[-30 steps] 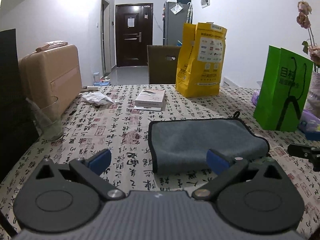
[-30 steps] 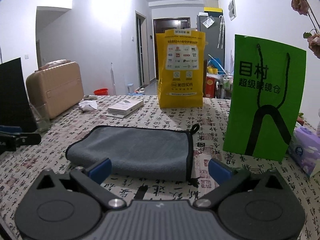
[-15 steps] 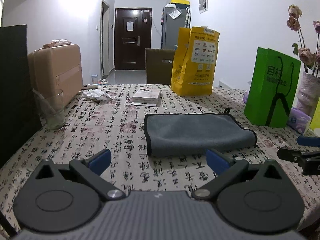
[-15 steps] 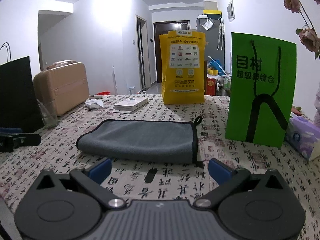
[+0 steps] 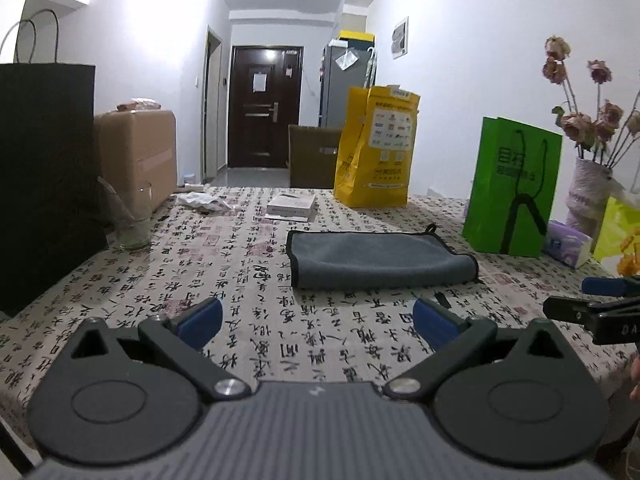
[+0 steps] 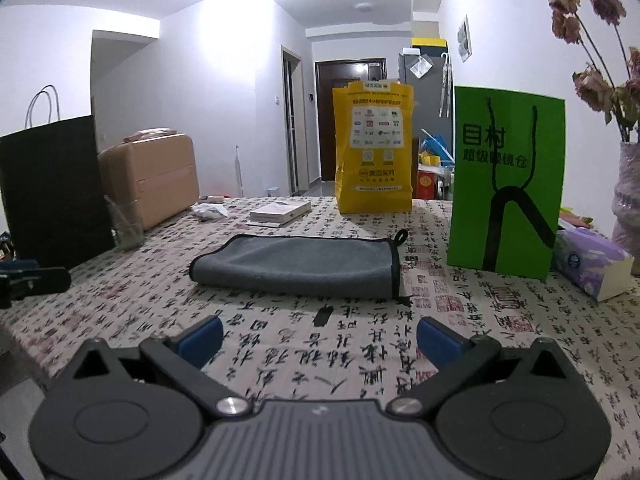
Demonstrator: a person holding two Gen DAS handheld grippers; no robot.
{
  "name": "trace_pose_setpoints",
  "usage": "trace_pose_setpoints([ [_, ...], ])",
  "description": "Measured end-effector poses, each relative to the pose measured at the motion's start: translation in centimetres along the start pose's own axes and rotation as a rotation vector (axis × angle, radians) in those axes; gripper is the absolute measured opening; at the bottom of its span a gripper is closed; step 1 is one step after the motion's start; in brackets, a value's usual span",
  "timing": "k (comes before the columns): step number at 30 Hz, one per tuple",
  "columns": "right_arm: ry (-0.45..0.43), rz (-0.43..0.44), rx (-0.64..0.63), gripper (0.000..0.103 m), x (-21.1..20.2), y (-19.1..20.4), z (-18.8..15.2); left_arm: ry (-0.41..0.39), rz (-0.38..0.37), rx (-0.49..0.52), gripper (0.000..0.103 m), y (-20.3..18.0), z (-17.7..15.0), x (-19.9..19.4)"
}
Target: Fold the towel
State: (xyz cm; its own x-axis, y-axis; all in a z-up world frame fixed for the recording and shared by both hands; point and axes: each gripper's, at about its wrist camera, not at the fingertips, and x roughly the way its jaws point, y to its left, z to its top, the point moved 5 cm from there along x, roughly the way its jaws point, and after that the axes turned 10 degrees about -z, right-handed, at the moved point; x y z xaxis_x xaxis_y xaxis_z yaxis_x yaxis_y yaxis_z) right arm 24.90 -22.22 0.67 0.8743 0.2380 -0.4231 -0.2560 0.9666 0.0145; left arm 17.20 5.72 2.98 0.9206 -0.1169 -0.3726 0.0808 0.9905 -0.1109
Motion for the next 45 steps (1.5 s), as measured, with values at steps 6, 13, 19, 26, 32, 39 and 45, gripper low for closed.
trace_pose_setpoints([
  [6,-0.026,0.007,-0.009,0.103,-3.2,0.6,-1.8,-0.060,0.017,0.070,0.103,-1.5,-1.0,-2.8],
  [13,-0.086,0.032,-0.057,0.103,-6.7,2.7,-3.6,-0.133,-0.012,0.137,0.103,-3.7,-2.1,-5.5],
  [19,-0.156,0.080,-0.103,0.103,-9.4,4.3,-4.5,-0.151,-0.041,0.148,0.103,-4.4,-3.8,-6.5],
  [26,-0.183,0.081,-0.116,0.103,-11.3,5.0,-5.8,-0.145,-0.043,0.093,0.103,-4.5,-6.5,-7.8],
  [32,-0.141,0.081,-0.074,0.103,-12.6,5.0,-7.8,-0.156,-0.023,0.057,0.103,-4.4,-8.0,-9.1],
  [39,-0.084,0.090,-0.018,0.103,-13.0,5.3,-9.5,-0.159,0.002,0.075,0.103,-4.6,-8.8,-10.1],
  [45,-0.062,0.087,0.005,0.103,-12.8,5.3,-9.5,-0.141,-0.006,0.050,0.103,-4.5,-9.4,-10.1],
])
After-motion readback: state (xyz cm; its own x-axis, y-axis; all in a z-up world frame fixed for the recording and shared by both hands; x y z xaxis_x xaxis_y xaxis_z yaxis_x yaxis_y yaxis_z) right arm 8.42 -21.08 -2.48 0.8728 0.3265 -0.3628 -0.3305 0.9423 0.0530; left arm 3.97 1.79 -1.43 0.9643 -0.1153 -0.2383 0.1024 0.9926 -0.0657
